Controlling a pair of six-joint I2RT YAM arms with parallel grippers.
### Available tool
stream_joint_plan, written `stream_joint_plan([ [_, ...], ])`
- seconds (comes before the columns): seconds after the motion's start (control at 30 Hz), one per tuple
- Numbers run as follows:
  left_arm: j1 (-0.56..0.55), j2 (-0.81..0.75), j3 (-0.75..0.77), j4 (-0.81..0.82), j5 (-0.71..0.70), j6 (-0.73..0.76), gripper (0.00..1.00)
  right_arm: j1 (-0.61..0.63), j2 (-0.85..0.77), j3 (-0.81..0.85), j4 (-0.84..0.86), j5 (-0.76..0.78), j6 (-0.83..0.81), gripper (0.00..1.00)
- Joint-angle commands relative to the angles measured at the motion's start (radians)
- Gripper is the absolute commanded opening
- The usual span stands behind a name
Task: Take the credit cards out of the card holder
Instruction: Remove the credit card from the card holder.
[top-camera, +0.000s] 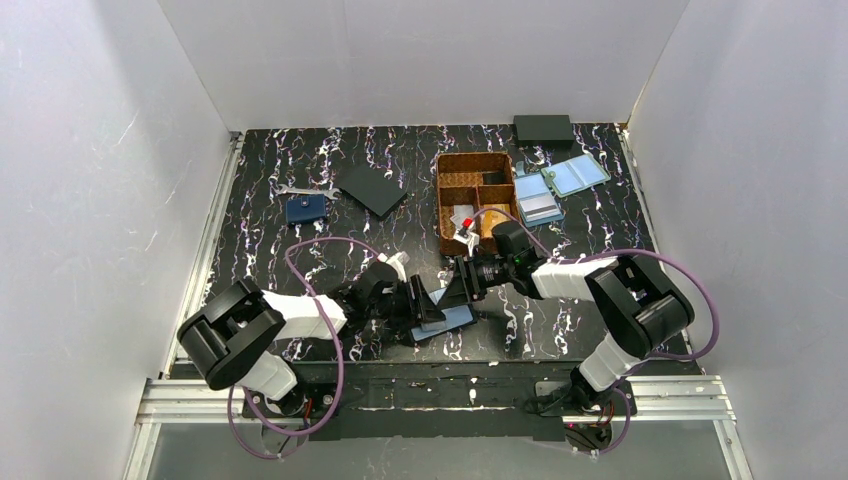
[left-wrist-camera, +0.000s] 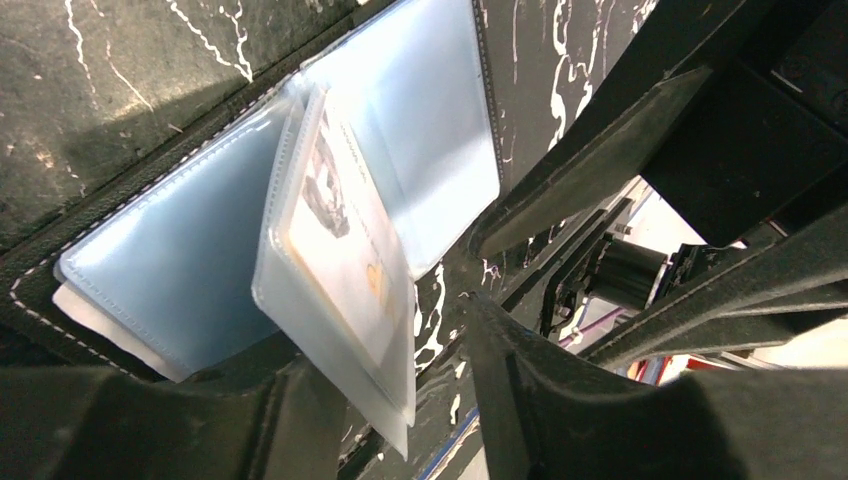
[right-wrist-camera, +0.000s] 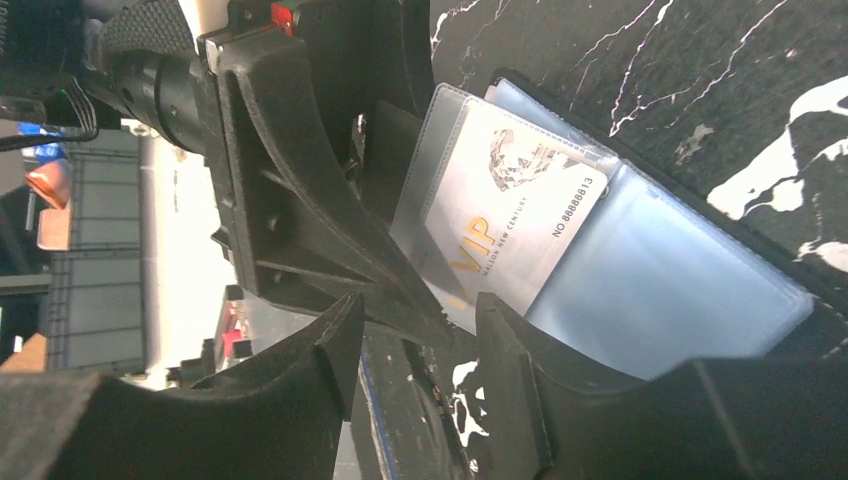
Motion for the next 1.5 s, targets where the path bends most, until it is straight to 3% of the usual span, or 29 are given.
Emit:
stream_joint_plan([
  [0.0,0.026,-0.043,-0.039,-0.014,-0.010,0.024,0.48,-0.001,-0.040,0.052,-0.100,0.036,-0.138,0.54],
  [0.27,0.062,-0.141,-0.095,0.012,-0.004,0.008,0.51,-0.002,-0.039,0.063,-0.136,0.052,-0.174,0.53],
  [0.6,0.087,-0.192,-0.133,0.030,-0.006,-0.016,0.44,-0.007,-0.036,0.068,-0.152,0.062,-0.188,0.53],
  [0.93,0.098,-0.258,-0.143,0.035,0.012,-0.023,0.43,-0.009,-0.035,0.071,-0.161,0.064,-0.195,0.52],
  [1.47,0.103,-0.229,-0.161,0.100,0.024,-0.044,0.21,-0.010,-0.036,0.076,-0.174,0.066,-0.203,0.52],
])
